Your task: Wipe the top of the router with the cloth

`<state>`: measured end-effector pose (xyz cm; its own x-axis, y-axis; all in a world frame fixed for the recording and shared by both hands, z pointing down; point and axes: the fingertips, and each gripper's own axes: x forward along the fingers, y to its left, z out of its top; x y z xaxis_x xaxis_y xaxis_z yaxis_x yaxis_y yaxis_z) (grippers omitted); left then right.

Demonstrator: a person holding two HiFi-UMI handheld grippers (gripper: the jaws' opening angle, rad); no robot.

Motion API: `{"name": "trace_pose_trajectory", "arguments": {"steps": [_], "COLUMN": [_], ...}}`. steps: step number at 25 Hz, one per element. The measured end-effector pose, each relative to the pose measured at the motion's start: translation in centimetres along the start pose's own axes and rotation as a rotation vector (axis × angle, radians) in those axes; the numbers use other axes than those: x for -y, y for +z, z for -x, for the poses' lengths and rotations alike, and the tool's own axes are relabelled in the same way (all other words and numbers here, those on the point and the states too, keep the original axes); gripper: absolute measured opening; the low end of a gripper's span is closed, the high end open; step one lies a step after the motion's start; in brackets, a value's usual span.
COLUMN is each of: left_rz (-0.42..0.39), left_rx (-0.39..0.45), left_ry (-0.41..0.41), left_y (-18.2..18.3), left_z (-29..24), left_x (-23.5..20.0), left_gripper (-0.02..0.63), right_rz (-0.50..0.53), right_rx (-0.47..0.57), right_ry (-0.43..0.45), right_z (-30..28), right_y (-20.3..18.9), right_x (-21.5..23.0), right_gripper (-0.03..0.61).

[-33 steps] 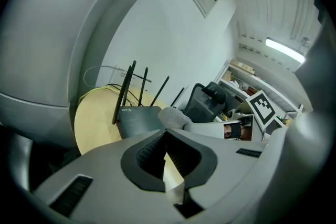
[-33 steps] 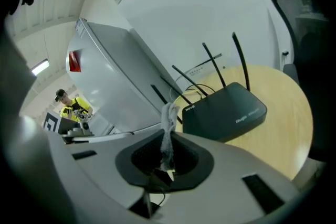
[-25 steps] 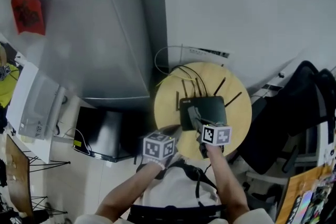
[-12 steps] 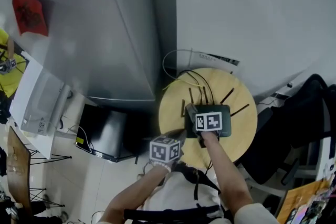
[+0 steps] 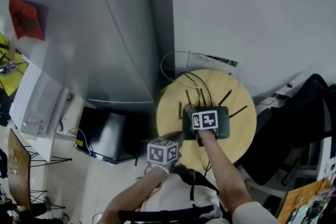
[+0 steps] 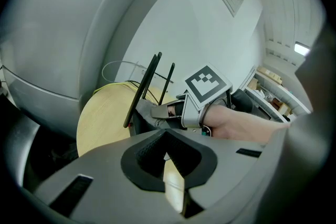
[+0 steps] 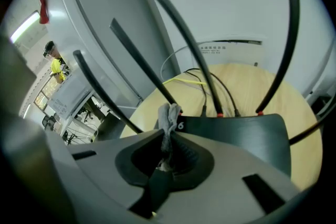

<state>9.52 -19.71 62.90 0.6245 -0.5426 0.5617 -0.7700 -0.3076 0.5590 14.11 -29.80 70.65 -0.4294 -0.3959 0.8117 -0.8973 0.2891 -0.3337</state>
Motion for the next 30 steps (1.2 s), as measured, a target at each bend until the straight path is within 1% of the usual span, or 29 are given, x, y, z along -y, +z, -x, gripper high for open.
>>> {"name": "trace_pose_trajectory", "arguments": {"steps": [4,11,15,18,22,24,26,30], "left_rz": [-0.019,-0.048,-0.048,-0.054,-0.069,-0.065,-0.059,-0.057], "left_rx": [-0.014,-0.071,-0.091,-0.098,-0.111,-0.114,-0.115,-0.108], "left_ry": [-0.031,-0.065,-0.087,-0.100,-0.102,-0.100,-0.099,-0.090], "left_y": [-0.1,-0.9,-1.0,-0.9,-0.8,-0.9,-0.9,-0.8], "left_z": [-1.0,-2.7,-3.4,-3.8,-3.9,-3.9,-3.8,-3.6], "left_x": [1.1,2.9,3.8,4.5,4.5,4.3,4.1,3.7], "left_gripper": [-0.003,-0.002,-0.003,-0.003,-0.003,-0.003,-0.003,-0.003], "right_rz": [-0.047,-0.113,-0.142,-0.167,-0.041,0.019,0.039,0.009], "right_rx": [0.031,0.062,0.098,0.066,0.118,0.118,0.099,0.073], "right_ry": [-0.081,-0.233,-0.333,-0.406,-0.513,-0.562,-0.573,-0.473], "right_z": [1.8,4.9,6.6,7.3,8.7,9.4,9.4,7.7], "right_y": [-0.1,-1.8,-2.6,-4.1,-3.2,-3.3,-4.0,-4.9], "right_x": [4.3,12.5,15.7,17.4,18.5,18.5,18.4,16.5], "right_gripper": [0.038,0.038,0.038,0.038,0.038,0.038,0.038,0.038]}}
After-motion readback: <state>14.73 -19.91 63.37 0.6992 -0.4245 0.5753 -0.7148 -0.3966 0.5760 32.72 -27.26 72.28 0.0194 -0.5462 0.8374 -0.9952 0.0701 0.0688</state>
